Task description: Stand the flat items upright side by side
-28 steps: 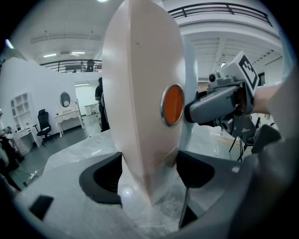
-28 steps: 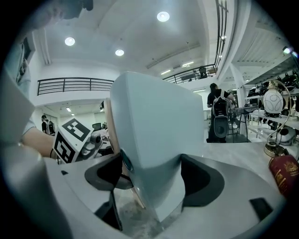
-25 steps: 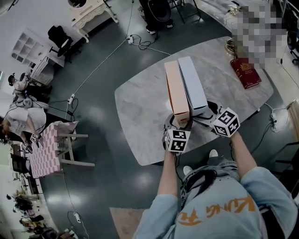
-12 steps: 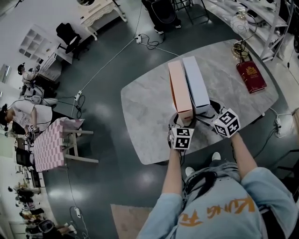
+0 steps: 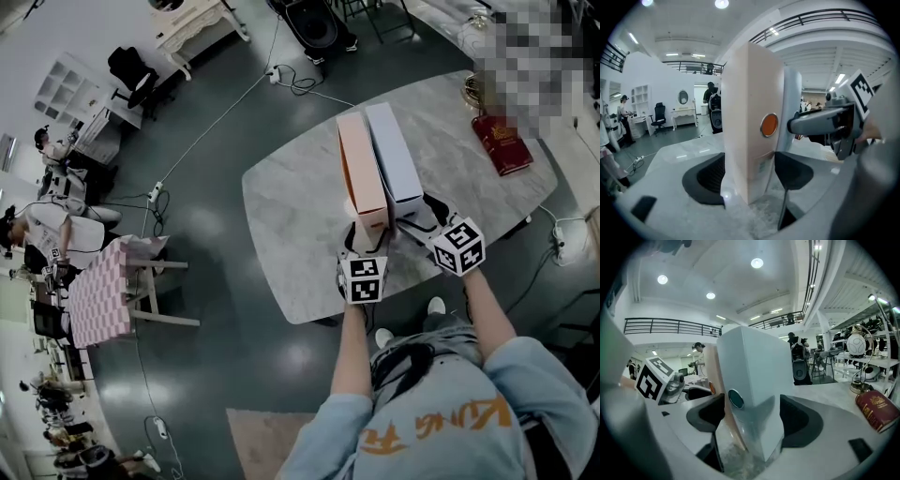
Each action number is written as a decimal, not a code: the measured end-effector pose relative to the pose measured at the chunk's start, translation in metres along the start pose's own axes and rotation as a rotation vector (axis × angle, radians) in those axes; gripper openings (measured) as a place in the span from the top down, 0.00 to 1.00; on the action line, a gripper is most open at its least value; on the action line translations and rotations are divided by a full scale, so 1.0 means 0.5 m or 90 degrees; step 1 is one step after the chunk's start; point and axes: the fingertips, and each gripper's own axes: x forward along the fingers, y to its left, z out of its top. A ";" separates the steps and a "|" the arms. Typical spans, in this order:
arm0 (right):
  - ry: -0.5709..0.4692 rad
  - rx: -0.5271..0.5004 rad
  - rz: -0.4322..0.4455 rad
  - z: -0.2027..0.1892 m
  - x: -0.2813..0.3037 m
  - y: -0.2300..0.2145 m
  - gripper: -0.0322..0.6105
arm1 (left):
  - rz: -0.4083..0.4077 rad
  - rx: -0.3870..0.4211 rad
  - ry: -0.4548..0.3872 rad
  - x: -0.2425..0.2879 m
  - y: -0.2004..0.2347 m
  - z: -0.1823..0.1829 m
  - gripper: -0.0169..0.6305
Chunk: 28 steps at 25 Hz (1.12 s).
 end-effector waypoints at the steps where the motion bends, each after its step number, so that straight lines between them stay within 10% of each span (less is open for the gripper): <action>1: -0.004 0.005 -0.012 0.002 -0.007 0.001 0.38 | 0.003 -0.001 -0.008 -0.012 0.003 0.006 0.45; 6: -0.026 0.027 -0.076 0.008 -0.051 0.013 0.46 | 0.012 -0.013 -0.056 -0.067 0.010 0.034 0.54; 15: -0.082 0.058 -0.108 0.054 -0.121 0.094 0.95 | 0.007 -0.051 -0.145 -0.143 -0.004 0.082 0.85; 22: -0.065 0.032 -0.082 0.071 -0.143 0.156 0.95 | 0.068 -0.138 -0.218 -0.240 -0.010 0.135 0.95; 28: -0.076 -0.007 -0.130 0.074 -0.213 0.153 0.95 | 0.102 -0.105 -0.231 -0.303 -0.063 0.127 0.95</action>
